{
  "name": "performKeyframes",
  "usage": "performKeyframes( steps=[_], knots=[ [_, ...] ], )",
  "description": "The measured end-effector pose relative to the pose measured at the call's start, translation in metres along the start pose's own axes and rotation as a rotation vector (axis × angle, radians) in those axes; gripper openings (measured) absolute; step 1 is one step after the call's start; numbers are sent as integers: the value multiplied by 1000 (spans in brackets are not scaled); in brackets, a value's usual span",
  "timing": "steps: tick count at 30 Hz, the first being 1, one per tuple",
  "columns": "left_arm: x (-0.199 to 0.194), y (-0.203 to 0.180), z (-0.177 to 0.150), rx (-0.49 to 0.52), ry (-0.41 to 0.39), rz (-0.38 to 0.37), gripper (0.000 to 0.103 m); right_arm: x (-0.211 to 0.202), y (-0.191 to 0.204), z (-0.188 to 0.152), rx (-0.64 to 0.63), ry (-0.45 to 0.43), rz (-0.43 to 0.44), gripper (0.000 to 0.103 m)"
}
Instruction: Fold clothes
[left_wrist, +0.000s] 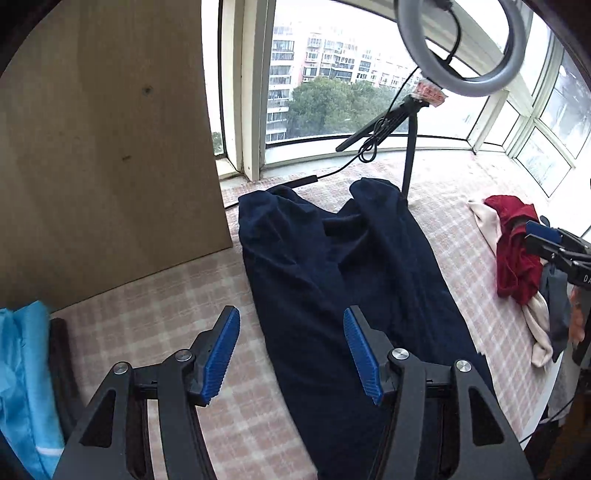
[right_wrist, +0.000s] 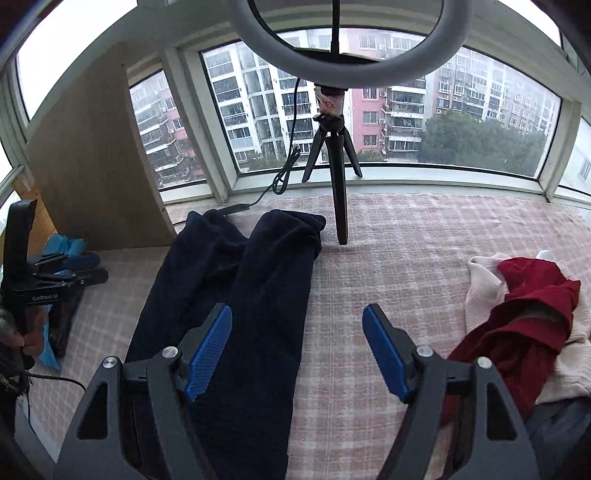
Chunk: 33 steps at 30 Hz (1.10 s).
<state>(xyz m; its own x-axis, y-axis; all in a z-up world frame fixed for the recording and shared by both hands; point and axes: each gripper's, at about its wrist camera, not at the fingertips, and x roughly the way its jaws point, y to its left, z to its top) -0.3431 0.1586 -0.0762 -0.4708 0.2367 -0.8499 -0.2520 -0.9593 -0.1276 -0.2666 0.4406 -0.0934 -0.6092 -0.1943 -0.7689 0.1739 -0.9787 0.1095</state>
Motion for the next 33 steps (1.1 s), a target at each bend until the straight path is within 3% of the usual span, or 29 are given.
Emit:
performKeyframes(
  steps=[5, 11, 22, 27, 30, 32, 33],
  knots=[
    [65, 6, 31, -35, 47, -43, 56, 85, -13, 24, 42, 71, 36, 73],
    [114, 1, 50, 20, 61, 4, 56, 153, -29, 44, 78, 110, 86, 73],
    [141, 4, 68, 57, 83, 39, 57, 199, -16, 63, -43, 168, 103, 73],
    [146, 4, 73, 37, 110, 30, 65, 215, -13, 63, -46, 188, 82, 73],
    [147, -8, 68, 99, 122, 45, 67, 218, -7, 59, -63, 180, 77, 72],
    [145, -12, 66, 113, 115, 47, 65, 217, -4, 57, -75, 170, 92, 63],
    [144, -13, 65, 110, 107, 41, 64, 216, -2, 57, -79, 166, 107, 48]
  ],
)
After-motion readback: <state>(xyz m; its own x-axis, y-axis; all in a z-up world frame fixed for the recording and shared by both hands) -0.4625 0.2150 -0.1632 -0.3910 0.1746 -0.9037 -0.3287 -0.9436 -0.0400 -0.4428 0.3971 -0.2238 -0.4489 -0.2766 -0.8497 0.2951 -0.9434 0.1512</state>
